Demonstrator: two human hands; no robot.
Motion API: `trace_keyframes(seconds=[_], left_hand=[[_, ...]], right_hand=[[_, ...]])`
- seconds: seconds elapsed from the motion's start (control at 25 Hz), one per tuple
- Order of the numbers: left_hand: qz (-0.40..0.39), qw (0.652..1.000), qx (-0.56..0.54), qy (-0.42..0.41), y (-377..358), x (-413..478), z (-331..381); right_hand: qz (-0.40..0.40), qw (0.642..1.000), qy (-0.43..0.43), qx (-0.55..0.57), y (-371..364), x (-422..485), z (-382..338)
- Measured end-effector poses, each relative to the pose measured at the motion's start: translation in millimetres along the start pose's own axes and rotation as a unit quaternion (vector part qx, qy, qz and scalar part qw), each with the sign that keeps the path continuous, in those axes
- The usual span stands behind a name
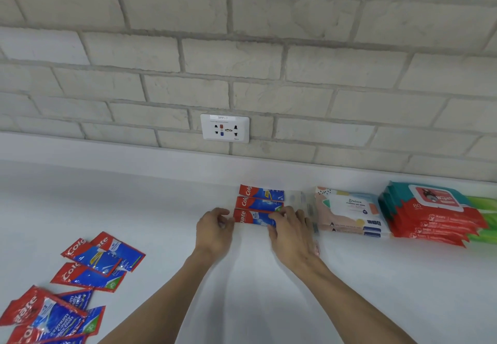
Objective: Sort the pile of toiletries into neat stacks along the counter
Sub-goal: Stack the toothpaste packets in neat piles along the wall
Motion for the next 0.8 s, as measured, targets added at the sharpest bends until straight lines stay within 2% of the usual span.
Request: trace_keyframes(seconds=[0.24,0.36,0.52,0.64,0.8], left_hand=[[-0.060,0.997,-0.042,0.015,30.6,-12.2,-7.7],[-0.069,0.995,-0.078,0.012,64.4,-16.7,-15.7],[-0.038,0.996,-0.076,-0.011,124.3,-10.9,-31.6],[-0.018,0.997,-0.035,-0.060,168.2,0.1,-45.6],[0.015,0.986,0.100,-0.129,216.3,16.4,-70.1]], right_hand=[[0.030,0.997,-0.003,0.075,11.5,-18.0,-45.9],[0.009,0.992,-0.001,0.129,10.7,-32.0,-83.6],[-0.051,0.979,-0.002,0.198,-4.3,-52.3,-142.9],[-0.076,0.968,-0.003,0.240,-19.1,-64.2,-183.7],[-0.114,0.961,-0.003,0.253,-39.8,-70.6,-227.7]])
Point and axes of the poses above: each hand's wrist, its own x-axis towards the middle knuckle, its own y-axis out of the back of the hand, z = x × y, the point moved 7 cm from there along x, towards the middle knuckle, and after that the axes turned 9 degrees about z, right-handed, at the moved point
